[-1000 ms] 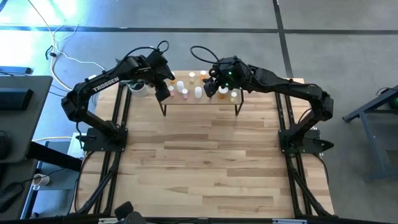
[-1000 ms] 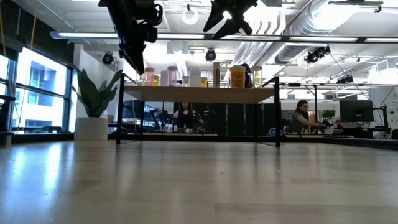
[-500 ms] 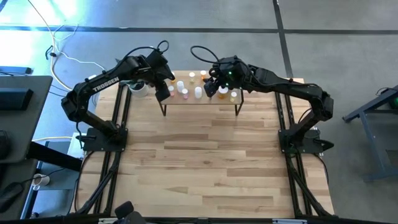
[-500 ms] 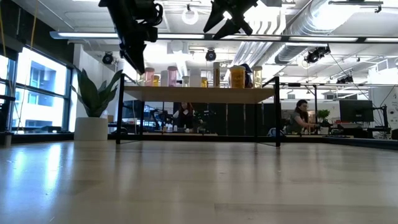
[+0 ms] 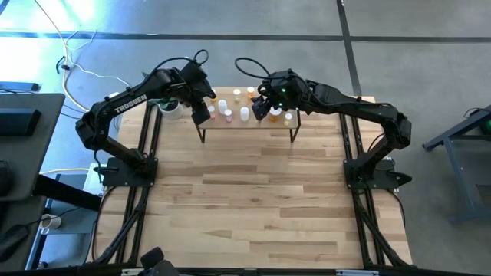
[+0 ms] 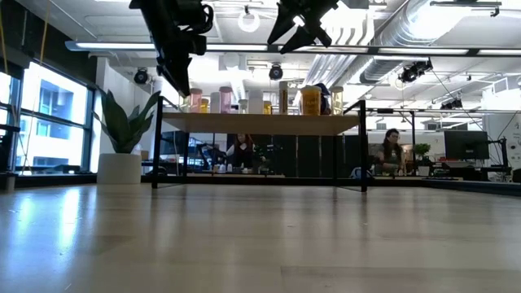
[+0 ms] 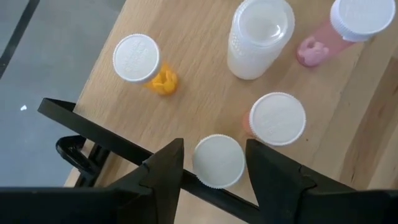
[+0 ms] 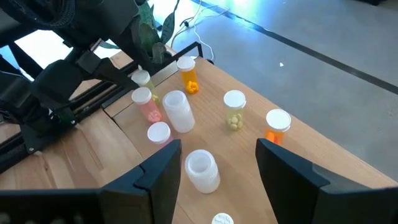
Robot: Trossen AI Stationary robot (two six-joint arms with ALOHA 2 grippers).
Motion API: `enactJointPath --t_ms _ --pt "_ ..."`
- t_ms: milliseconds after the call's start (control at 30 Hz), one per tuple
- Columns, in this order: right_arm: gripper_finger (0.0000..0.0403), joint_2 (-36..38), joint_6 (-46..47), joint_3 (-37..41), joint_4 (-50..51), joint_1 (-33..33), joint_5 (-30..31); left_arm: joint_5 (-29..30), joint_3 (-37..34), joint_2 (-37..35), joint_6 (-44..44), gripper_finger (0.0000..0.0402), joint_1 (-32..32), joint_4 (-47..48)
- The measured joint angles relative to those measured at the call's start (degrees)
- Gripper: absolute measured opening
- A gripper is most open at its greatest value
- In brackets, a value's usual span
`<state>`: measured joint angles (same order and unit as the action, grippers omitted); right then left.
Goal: Pick and place medicine bottles onto shelf by color
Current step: Put the yellow pill bottle on the shelf, then return to Home Position
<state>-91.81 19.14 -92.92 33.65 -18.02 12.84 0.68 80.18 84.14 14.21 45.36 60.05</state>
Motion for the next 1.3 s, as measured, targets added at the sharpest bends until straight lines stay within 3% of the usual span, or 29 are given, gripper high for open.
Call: enactJointPath --t_ms 233,600,867,1300 --pt "0.0197 0.0 0.0 0.0 0.0 0.0 0.0 2.2 5.4 0.0 1.0 0.0165 0.0 1.2" --pt "0.0197 0.0 0.5 0.0 0.0 0.0 0.0 0.3 15.3 -0.6 0.4 0.0164 0.0 8.7" --pt "0.0197 0.0 4.3 0.0 -1.5 0.3 -3.6 -12.1 15.2 -10.3 -2.0 0.0157 -0.8 8.7" --pt "0.0197 0.0 0.3 0.0 -8.9 5.6 -4.5 -12.5 15.1 -24.7 -5.8 0.0157 -11.6 5.6"
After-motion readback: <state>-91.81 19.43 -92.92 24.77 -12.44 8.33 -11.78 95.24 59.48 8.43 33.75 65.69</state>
